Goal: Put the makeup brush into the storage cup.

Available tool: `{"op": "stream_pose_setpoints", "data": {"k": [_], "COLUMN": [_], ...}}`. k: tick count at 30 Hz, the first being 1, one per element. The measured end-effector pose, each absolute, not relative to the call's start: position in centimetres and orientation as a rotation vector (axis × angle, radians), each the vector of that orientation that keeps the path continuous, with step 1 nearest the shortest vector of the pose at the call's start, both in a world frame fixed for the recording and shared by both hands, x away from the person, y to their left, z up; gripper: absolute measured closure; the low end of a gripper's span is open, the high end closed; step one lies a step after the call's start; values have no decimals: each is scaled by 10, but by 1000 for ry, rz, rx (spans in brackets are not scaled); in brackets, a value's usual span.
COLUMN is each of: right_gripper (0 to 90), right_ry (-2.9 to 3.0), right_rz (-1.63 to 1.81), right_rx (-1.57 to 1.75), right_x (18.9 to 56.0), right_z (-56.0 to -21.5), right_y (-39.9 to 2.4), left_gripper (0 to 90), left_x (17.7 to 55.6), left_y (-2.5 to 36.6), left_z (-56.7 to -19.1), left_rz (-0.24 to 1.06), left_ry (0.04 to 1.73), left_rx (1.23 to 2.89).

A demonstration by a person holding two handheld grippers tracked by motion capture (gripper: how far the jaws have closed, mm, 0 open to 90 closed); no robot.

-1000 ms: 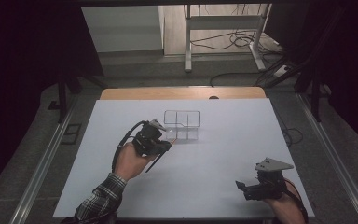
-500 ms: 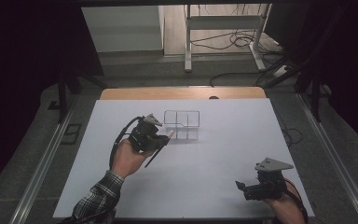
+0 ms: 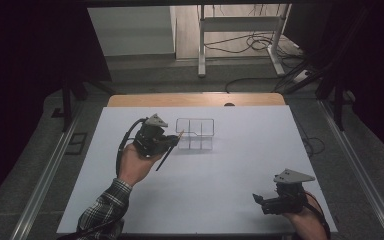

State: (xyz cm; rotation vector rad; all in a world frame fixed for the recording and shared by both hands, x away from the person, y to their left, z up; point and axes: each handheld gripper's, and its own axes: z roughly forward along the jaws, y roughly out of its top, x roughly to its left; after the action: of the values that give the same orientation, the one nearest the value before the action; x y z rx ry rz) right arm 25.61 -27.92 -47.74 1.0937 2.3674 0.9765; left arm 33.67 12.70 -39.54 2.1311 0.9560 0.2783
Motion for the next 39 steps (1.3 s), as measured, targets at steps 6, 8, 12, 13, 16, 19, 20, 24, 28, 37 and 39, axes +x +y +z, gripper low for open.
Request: {"op": "stream_pose_setpoints", "data": {"k": [6,8,12,13,16,19,20,24,28,37,39], "right_gripper": [0,0,0,0,0,0,0,0,0,0,0], "right_ry": [2368,2368,2368,2367,2369,2368,2368,2369,2369,2369,2370], "right_rz": [975,975,976,976,976,976,976,977,977,979,979], "right_rx": [1096,1095,1094,1096,1094,1094,1095,1092,1094,1094,1094], "right_x": [256,256,256,256,256,256,256,256,256,256,256], "right_z": [-477,-477,-477,-477,-477,-477,-477,-477,-477,-477,-477], "right_y": [-279,-279,-279,-279,-279,-279,-279,-279,-279,-280,-280], "left_gripper": [844,844,845,844,845,844,844,844,845,845,845], "left_x": [341,344,348,350,353,357,358,362,367,373,374], "left_y": [131,133,135,135,134,134,134,135,136,134,133], "left_z": [-392,-391,-390,-390,-389,-389,-389,-389,-389,-387,-386], "left_rz": [303,306,311,316,325,339,347,355,363,392,395], "left_ry": [957,959,969,969,970,975,974,986,990,972,971], "left_rx": [2075,2055,2019,2011,1995,1975,1972,1938,1912,1857,1843]}}
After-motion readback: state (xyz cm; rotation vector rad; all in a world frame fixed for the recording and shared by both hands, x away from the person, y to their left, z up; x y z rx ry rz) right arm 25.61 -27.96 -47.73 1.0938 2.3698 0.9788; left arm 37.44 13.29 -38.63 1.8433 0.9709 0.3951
